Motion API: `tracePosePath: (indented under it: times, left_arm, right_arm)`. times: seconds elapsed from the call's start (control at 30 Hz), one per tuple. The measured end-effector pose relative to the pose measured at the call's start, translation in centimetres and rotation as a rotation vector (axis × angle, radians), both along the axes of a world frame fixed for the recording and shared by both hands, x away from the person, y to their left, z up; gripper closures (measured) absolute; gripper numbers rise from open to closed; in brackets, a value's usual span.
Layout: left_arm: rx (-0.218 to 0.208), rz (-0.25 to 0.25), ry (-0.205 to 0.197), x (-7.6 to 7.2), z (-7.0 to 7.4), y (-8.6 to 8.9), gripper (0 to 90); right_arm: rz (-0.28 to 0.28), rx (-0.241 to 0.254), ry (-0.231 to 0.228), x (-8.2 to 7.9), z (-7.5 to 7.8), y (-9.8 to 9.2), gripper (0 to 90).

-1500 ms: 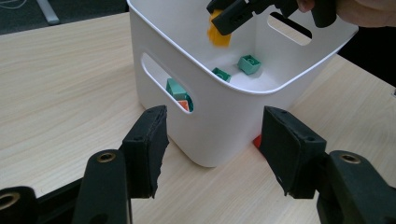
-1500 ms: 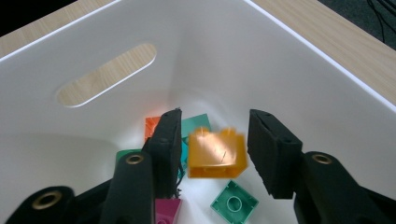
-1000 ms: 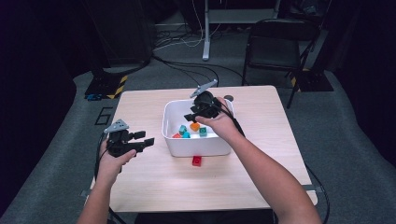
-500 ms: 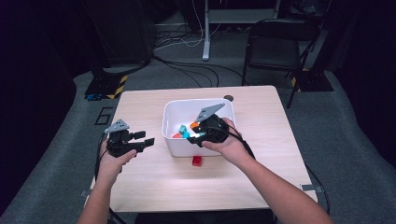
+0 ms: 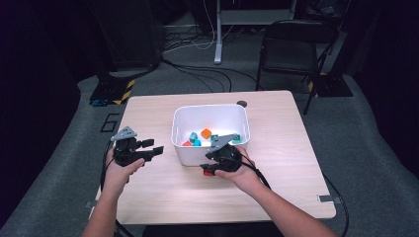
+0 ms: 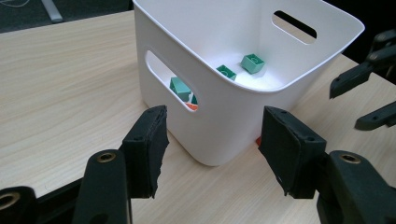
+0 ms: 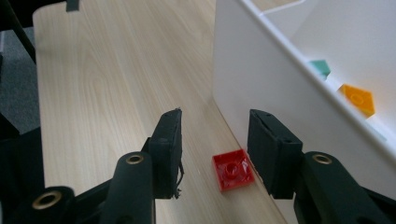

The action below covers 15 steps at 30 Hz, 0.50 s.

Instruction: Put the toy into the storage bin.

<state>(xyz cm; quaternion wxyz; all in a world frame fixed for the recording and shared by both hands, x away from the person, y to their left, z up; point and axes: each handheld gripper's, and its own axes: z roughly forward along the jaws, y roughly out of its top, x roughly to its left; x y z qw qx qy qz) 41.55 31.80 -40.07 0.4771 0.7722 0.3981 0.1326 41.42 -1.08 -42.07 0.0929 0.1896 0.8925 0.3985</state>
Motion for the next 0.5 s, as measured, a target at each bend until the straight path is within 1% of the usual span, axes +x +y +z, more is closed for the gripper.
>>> tracePosePath:
  times: [0.1,0.17,0.37,0.5]
  left_arm:
    - [-0.002,0.002,0.003,0.0,0.0,0.0,41.3]
    - [-0.001,0.003,0.003,0.0,0.0,0.0,41.3]
    - [-0.001,0.004,0.006,0.0,-0.1,0.0,41.3]
    - [-0.001,0.004,0.006,0.0,-0.1,0.0,41.3]
  right_arm:
    - [-0.008,-0.017,0.006,0.1,-1.5,0.0,55.4]
    - [-0.019,-0.02,0.026,0.2,-2.5,0.0,55.4]
    - [-0.028,-0.046,0.037,0.5,-5.2,0.4,55.9]
    - [-0.025,-0.055,0.023,0.5,-6.3,0.9,55.9]
